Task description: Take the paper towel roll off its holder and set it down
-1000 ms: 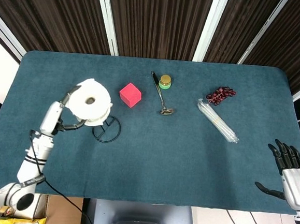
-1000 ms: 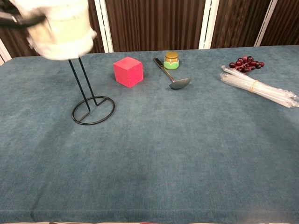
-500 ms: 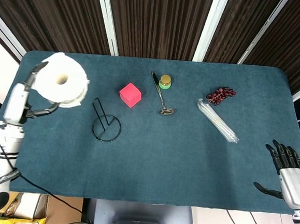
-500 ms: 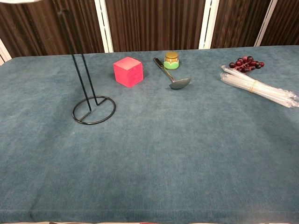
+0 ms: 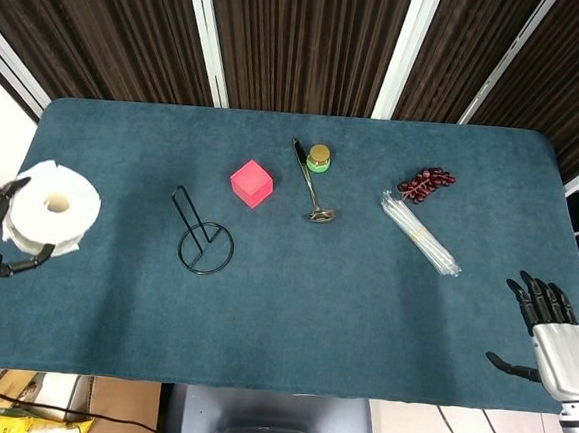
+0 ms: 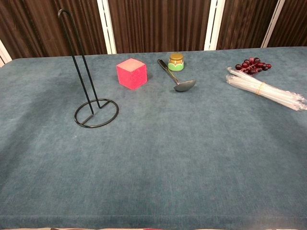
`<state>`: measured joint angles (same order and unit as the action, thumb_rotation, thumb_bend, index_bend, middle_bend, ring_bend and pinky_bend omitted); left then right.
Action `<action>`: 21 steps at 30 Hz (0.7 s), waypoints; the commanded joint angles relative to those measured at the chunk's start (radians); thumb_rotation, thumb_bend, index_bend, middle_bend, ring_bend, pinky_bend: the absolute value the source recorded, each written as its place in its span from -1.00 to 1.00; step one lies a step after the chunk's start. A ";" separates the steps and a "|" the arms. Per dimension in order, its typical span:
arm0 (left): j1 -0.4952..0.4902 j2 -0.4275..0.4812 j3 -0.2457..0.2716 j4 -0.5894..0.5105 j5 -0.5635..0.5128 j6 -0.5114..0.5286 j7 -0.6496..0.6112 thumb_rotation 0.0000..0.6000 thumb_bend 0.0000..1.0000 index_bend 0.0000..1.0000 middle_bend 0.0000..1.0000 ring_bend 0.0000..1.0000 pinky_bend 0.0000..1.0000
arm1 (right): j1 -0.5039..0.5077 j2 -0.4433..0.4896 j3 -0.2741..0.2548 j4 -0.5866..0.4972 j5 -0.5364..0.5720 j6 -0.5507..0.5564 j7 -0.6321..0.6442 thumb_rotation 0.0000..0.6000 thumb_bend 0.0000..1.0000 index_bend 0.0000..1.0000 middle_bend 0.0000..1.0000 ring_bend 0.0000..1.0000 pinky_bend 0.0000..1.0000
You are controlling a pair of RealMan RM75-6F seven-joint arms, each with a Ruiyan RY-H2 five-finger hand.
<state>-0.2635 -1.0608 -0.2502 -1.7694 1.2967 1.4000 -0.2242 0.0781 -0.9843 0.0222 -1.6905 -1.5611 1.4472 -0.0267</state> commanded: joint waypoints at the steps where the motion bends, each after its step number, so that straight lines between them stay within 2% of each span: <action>1: 0.031 -0.109 0.058 0.061 0.022 0.021 -0.033 1.00 -0.32 -0.12 -0.10 -0.27 0.21 | 0.002 -0.002 0.000 0.001 0.003 -0.005 -0.002 1.00 -0.81 -1.00 -0.98 -1.00 -0.87; 4: 0.039 -0.198 0.083 0.114 0.014 0.012 -0.062 1.00 -0.33 -0.12 -0.11 -0.27 0.22 | 0.005 -0.002 -0.002 0.000 0.004 -0.012 -0.004 1.00 -0.81 -1.00 -0.98 -1.00 -0.87; 11: 0.032 -0.387 0.083 0.277 -0.040 -0.033 -0.136 1.00 -0.32 -0.20 -0.15 -0.28 0.19 | 0.007 0.002 -0.004 -0.001 0.005 -0.018 0.002 1.00 -0.81 -1.00 -0.98 -1.00 -0.87; 15: 0.027 -0.469 0.074 0.382 -0.052 -0.041 -0.151 1.00 -0.32 -0.24 -0.20 -0.33 0.13 | 0.009 0.002 -0.004 -0.002 0.009 -0.022 0.001 1.00 -0.81 -1.00 -0.98 -1.00 -0.87; 18: 0.028 -0.494 0.072 0.417 -0.048 -0.037 -0.161 1.00 -0.32 -0.26 -0.25 -0.36 0.07 | 0.009 0.002 -0.004 -0.003 0.010 -0.023 0.000 1.00 -0.81 -1.00 -0.98 -1.00 -0.87; 19: 0.028 -0.501 0.072 0.427 -0.047 -0.037 -0.165 1.00 -0.32 -0.29 -0.28 -0.39 0.04 | 0.009 0.002 -0.005 -0.003 0.010 -0.023 0.000 1.00 -0.81 -1.00 -0.98 -1.00 -0.87; 21: 0.029 -0.511 0.083 0.453 -0.050 -0.063 -0.172 1.00 -0.32 -0.50 -0.57 -0.60 -0.18 | 0.010 -0.001 -0.006 -0.002 0.008 -0.025 -0.003 1.00 -0.81 -1.00 -0.98 -1.00 -0.87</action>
<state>-0.2347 -1.5618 -0.1735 -1.3317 1.2500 1.3553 -0.3870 0.0880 -0.9847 0.0163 -1.6926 -1.5524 1.4224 -0.0300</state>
